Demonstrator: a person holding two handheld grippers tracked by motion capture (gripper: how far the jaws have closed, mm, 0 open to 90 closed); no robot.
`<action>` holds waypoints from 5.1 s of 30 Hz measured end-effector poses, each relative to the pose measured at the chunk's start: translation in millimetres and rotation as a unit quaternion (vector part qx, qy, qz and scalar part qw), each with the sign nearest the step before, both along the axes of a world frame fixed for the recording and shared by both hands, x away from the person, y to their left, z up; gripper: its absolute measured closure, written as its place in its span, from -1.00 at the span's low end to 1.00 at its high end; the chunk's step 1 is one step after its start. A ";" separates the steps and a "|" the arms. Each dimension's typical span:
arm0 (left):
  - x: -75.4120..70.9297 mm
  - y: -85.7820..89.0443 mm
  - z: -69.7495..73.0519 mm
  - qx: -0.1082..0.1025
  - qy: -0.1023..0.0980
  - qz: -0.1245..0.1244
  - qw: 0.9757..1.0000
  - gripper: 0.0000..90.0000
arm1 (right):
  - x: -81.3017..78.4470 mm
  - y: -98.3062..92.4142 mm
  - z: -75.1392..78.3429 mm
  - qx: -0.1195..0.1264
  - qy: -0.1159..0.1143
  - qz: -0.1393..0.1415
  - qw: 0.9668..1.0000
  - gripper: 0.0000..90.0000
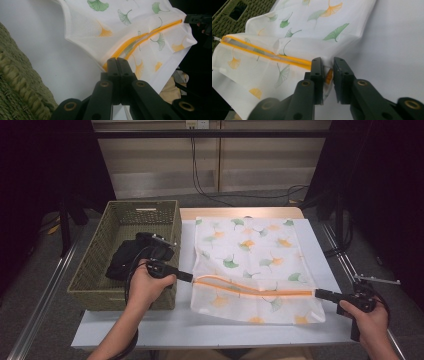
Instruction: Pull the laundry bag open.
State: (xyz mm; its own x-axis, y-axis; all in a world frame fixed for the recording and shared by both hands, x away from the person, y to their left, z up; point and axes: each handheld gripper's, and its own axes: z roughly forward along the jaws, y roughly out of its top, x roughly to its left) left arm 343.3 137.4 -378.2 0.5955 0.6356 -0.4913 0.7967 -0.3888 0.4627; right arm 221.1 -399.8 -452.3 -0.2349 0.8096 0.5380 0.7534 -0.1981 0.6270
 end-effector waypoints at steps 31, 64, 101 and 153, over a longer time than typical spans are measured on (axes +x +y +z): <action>-4.3 -21.4 -2.4 -0.026 -0.027 0.032 0.999 0.57 | 1.2 6.6 1.0 -0.001 -0.029 -0.013 0.999 0.20; -11.4 -67.4 -27.7 -0.035 -0.074 0.009 0.997 -0.46 | 5.8 27.0 0.8 -0.048 -0.049 0.026 0.997 -0.19; -19.2 -69.4 -42.9 -0.031 -0.077 -0.006 0.997 -0.73 | 20.9 78.3 8.2 -0.126 -0.060 0.113 0.984 -0.46; -22.1 -71.1 -42.6 -0.033 -0.070 -0.017 0.997 -0.73 | 57.2 168.2 -19.3 -0.130 -0.075 0.226 0.963 0.01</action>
State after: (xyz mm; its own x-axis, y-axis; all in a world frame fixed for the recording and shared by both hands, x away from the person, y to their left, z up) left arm 321.2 66.3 -420.8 0.6821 0.5819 -0.4428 0.7094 -0.3796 0.5938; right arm 278.3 -231.6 -471.5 -0.6537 0.7093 0.2637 0.6227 0.3063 0.7200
